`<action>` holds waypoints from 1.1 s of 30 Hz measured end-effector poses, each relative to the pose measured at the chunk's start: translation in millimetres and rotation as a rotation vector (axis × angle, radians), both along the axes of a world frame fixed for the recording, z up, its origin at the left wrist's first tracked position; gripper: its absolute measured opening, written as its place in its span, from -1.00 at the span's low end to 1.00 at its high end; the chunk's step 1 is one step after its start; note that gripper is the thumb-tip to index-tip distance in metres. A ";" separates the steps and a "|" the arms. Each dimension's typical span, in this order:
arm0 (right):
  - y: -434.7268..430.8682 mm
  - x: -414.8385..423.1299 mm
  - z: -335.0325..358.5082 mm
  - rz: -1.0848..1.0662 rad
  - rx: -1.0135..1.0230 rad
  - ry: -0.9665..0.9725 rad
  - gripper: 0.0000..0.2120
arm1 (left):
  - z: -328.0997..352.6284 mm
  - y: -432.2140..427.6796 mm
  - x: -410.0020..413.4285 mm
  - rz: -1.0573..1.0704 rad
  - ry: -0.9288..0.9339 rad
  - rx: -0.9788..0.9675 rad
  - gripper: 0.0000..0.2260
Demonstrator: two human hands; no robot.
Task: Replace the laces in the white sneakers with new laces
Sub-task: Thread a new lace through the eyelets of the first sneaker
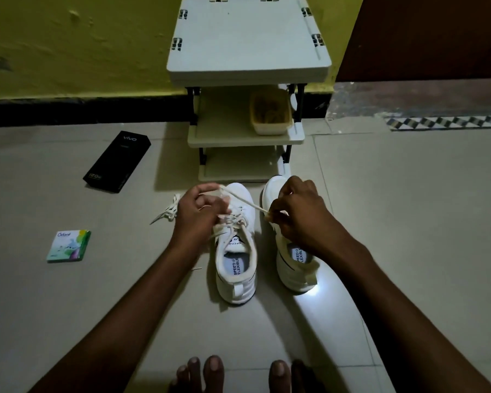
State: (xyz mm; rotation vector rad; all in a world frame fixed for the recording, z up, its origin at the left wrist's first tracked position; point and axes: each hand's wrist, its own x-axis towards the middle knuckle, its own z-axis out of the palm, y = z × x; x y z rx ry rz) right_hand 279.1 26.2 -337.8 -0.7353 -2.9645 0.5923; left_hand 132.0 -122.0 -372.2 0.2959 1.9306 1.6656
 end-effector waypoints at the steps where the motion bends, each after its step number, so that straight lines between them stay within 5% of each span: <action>1: -0.6 -0.3 -1.4 -0.022 0.001 0.023 -0.82 | -6.2 -5.2 2.8 -0.078 0.178 -0.128 -0.68; 4: -5.8 -1.0 -2.3 -0.055 -0.138 0.166 -0.85 | -19.2 -19.1 15.2 -0.336 0.601 -0.471 -0.61; 6: -13.0 -0.9 -1.8 -0.133 -0.299 0.236 -0.81 | -25.7 -25.6 19.5 -0.352 0.702 -0.510 -0.71; 12: -28.7 -4.8 -13.5 -0.433 -0.936 0.441 -0.90 | -20.0 -32.3 24.2 -0.155 0.527 -0.458 -0.92; 16: -30.3 -7.4 -20.8 -0.423 -1.206 0.457 -0.91 | -19.2 -33.5 22.0 -0.071 0.361 -0.434 -0.91; 22: -34.8 -15.7 -26.9 -0.330 -0.991 0.400 -0.94 | -24.4 -35.6 17.9 -0.063 0.262 -0.408 -0.93; 27: -40.2 -27.0 -40.8 -0.203 -0.441 0.385 -0.84 | -28.8 -37.3 15.8 -0.047 0.173 -0.365 -0.94; 33: -49.7 -37.6 -57.0 -0.114 -0.359 0.382 -0.87 | -29.8 -38.9 15.9 -0.004 0.093 -0.302 -0.97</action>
